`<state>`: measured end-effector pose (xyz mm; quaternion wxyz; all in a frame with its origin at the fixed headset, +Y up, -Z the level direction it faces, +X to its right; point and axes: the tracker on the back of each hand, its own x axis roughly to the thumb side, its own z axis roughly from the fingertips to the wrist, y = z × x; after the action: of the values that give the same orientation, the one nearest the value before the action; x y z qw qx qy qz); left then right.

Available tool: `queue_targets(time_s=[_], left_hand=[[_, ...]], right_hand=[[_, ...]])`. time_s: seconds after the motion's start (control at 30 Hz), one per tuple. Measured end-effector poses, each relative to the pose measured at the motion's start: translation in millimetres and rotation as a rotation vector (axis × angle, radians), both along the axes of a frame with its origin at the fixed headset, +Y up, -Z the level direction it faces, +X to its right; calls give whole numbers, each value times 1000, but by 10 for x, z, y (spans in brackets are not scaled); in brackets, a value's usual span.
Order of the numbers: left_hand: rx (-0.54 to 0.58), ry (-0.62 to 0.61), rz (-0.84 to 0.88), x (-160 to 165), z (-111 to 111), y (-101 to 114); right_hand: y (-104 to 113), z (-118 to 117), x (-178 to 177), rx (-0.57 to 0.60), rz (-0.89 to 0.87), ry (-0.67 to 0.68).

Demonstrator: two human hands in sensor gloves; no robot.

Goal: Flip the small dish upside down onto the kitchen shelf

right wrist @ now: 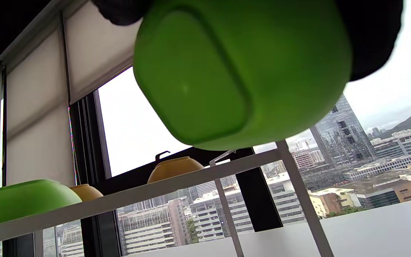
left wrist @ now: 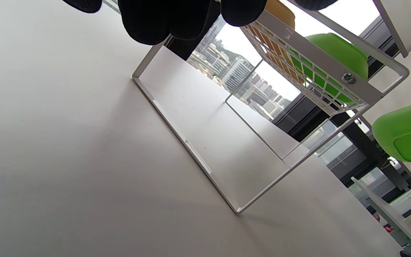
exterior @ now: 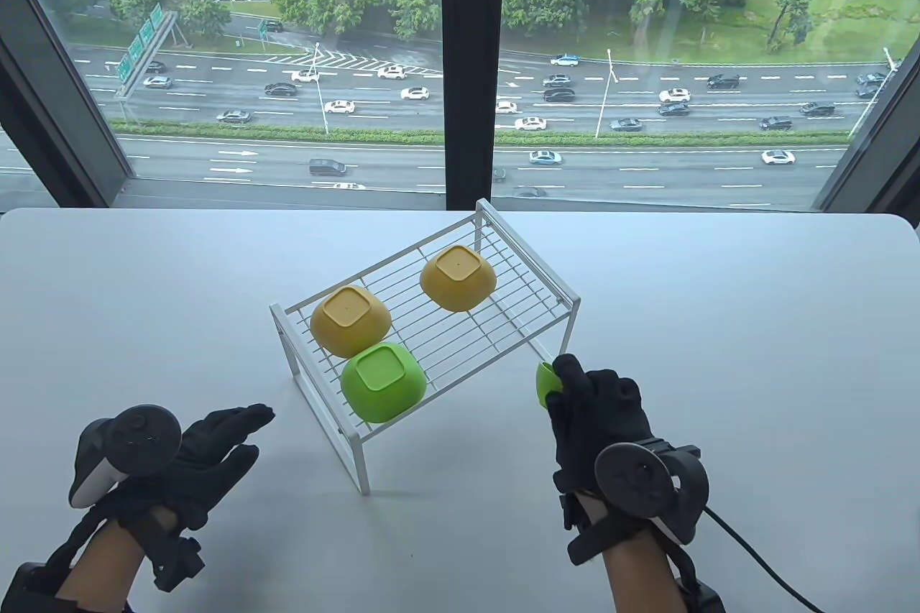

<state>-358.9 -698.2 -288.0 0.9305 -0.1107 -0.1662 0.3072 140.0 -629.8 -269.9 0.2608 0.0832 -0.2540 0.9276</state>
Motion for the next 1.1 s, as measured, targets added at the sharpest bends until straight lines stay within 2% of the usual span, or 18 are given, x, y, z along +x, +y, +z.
queue_targets(time_s=[0.37,0.5,0.57,0.63,0.87,1.0,1.1], left_hand=[[-20,-17,32,-5,-8,12],[-24,-22,35,-2,-13,11],[-26,-24,38,-3,-14,14],[-26,-24,42,-5,-16,14],[-35,-23,51,-10,-24,11],[-47,-18,54,-23,-34,-4],[-53,-18,57,-27,-33,-10]], right_hand=[[145,-353,-360,-191,122,20],[201,-455,-455,-177,102,-7],[223,-530,-505,-257,75,-5],[212,-620,-538,-320,-27,1],[263,-915,-694,-458,-249,5],[225,-1053,-724,-510,-219,-70],[158,-1156,-681,-578,-275,-91]])
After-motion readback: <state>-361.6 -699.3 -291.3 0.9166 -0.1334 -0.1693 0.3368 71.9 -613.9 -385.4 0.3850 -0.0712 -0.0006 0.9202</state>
